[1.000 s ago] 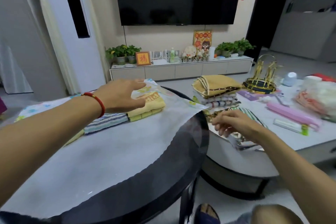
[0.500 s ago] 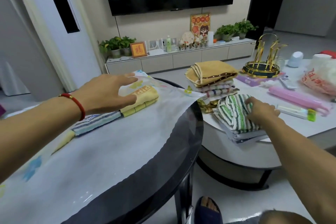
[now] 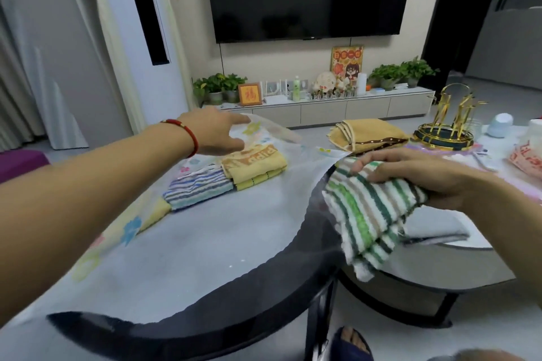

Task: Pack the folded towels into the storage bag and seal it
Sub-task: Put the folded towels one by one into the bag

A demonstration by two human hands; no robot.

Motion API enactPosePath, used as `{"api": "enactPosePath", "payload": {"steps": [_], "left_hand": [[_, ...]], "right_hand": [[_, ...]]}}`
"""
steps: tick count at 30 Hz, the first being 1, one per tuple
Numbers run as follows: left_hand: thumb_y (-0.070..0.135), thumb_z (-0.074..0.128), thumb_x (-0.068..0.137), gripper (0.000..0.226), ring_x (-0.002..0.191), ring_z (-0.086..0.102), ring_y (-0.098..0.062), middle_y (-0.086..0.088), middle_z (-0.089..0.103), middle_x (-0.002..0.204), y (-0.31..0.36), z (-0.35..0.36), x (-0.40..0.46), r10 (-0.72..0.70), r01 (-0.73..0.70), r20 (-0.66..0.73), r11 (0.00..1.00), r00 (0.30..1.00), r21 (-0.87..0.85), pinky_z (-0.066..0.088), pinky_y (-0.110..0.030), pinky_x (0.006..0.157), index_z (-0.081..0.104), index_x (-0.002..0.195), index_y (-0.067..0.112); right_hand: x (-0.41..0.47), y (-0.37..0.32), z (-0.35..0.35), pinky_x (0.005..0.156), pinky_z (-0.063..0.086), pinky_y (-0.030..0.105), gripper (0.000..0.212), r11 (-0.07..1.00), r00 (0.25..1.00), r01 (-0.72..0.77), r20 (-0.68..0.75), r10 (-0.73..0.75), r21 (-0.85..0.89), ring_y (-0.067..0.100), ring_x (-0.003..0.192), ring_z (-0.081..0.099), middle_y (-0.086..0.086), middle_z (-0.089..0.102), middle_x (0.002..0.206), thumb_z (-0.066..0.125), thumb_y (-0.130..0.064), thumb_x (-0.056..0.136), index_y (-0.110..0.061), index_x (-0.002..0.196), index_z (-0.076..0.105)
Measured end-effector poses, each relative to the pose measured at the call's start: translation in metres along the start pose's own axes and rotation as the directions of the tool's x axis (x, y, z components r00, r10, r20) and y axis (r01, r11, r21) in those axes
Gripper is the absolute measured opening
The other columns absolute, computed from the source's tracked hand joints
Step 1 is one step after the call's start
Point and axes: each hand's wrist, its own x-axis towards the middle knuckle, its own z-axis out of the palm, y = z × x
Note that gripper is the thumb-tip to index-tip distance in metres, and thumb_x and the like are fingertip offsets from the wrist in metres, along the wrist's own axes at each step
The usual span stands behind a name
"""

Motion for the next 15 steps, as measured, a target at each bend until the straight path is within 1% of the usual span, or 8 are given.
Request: {"api": "enactPosePath", "payload": {"steps": [2, 3, 5, 7, 9, 11, 13, 15], "left_hand": [[0.057, 0.046, 0.089, 0.062, 0.115, 0.055, -0.034, -0.011, 0.056, 0.138, -0.008, -0.012, 0.001, -0.012, 0.012, -0.004, 1.000, 1.000, -0.010, 0.048, -0.040, 0.085, 0.031, 0.148, 0.047], [0.057, 0.044, 0.089, 0.061, 0.120, 0.053, -0.034, -0.010, 0.053, 0.143, -0.011, -0.016, 0.002, -0.015, 0.015, -0.007, 1.000, 1.000, -0.026, 0.046, -0.041, 0.089, 0.031, 0.148, 0.046], [0.056, 0.041, 0.090, 0.060, 0.128, 0.047, -0.033, -0.006, 0.046, 0.151, -0.015, -0.022, 0.004, -0.017, 0.016, -0.012, 0.998, 1.000, -0.063, 0.042, -0.041, 0.097, 0.034, 0.148, 0.043], [0.055, 0.039, 0.090, 0.060, 0.129, 0.048, -0.032, -0.006, 0.044, 0.153, -0.018, -0.026, 0.006, -0.020, 0.018, -0.020, 0.996, 1.000, -0.090, 0.041, -0.038, 0.094, 0.036, 0.149, 0.040], [0.055, 0.036, 0.091, 0.061, 0.128, 0.049, -0.032, -0.006, 0.042, 0.154, -0.019, -0.029, 0.008, -0.007, 0.006, -0.012, 0.994, 1.000, -0.105, 0.040, -0.038, 0.093, 0.036, 0.150, 0.038], [0.055, 0.034, 0.090, 0.062, 0.127, 0.049, -0.032, -0.006, 0.042, 0.154, -0.022, -0.030, 0.009, 0.014, -0.015, -0.009, 0.993, 1.000, -0.115, 0.040, -0.040, 0.098, 0.036, 0.150, 0.036], [0.056, 0.032, 0.089, 0.063, 0.125, 0.051, -0.032, -0.007, 0.043, 0.153, -0.026, -0.030, 0.009, 0.035, -0.038, -0.019, 0.991, 0.999, -0.129, 0.040, -0.040, 0.097, 0.038, 0.149, 0.035], [0.059, 0.031, 0.087, 0.066, 0.124, 0.052, -0.030, -0.007, 0.045, 0.152, -0.031, -0.031, 0.008, 0.042, -0.045, -0.024, 0.989, 0.999, -0.140, 0.040, -0.037, 0.093, 0.038, 0.149, 0.036]], "right_hand": [[0.013, -0.014, 0.044, 0.063, 0.062, 0.034, 0.025, 0.993, 0.988, 0.072, 0.129, -0.084, 0.093, 0.032, 0.089, 0.073, 0.020, 0.075, 0.111, 0.076, -0.012, 0.084, -0.015, 0.109, 0.075], [0.026, -0.019, 0.067, 0.065, 0.063, 0.034, 0.025, 0.986, 0.980, 0.112, 0.149, -0.130, 0.122, 0.033, 0.090, 0.073, 0.022, 0.074, 0.113, 0.074, -0.012, 0.084, -0.015, 0.109, 0.075], [0.063, -0.026, 0.112, 0.069, 0.061, 0.037, 0.019, 0.970, 0.976, 0.179, 0.095, -0.196, 0.163, 0.035, 0.090, 0.069, 0.029, 0.071, 0.115, 0.072, -0.008, 0.087, -0.015, 0.104, 0.075], [0.105, -0.025, 0.152, 0.070, 0.058, 0.035, 0.011, 0.965, 0.983, 0.177, 0.015, -0.183, 0.195, 0.030, 0.084, 0.069, 0.028, 0.070, 0.112, 0.072, -0.003, 0.090, -0.013, 0.094, 0.071], [0.146, -0.019, 0.184, 0.061, 0.054, 0.031, 0.015, 0.978, 0.993, 0.109, 0.032, -0.116, 0.176, 0.021, 0.069, 0.067, 0.017, 0.067, 0.090, 0.073, -0.002, 0.091, -0.012, 0.084, 0.063], [0.183, -0.012, 0.209, 0.052, 0.049, 0.029, 0.023, 0.988, 0.996, 0.055, 0.064, -0.065, 0.145, 0.017, 0.057, 0.061, 0.012, 0.060, 0.072, 0.069, 0.000, 0.092, -0.010, 0.075, 0.058], [0.215, -0.015, 0.229, 0.056, 0.050, 0.028, 0.022, 0.984, 0.998, 0.049, 0.039, -0.056, 0.173, 0.022, 0.060, 0.062, 0.015, 0.059, 0.073, 0.065, 0.004, 0.090, -0.008, 0.072, 0.060], [0.244, -0.025, 0.245, 0.060, 0.053, 0.030, 0.015, 0.951, 0.994, 0.104, -0.044, -0.096, 0.291, 0.026, 0.066, 0.065, 0.017, 0.063, 0.080, 0.065, 0.008, 0.088, -0.007, 0.084, 0.064]]}}
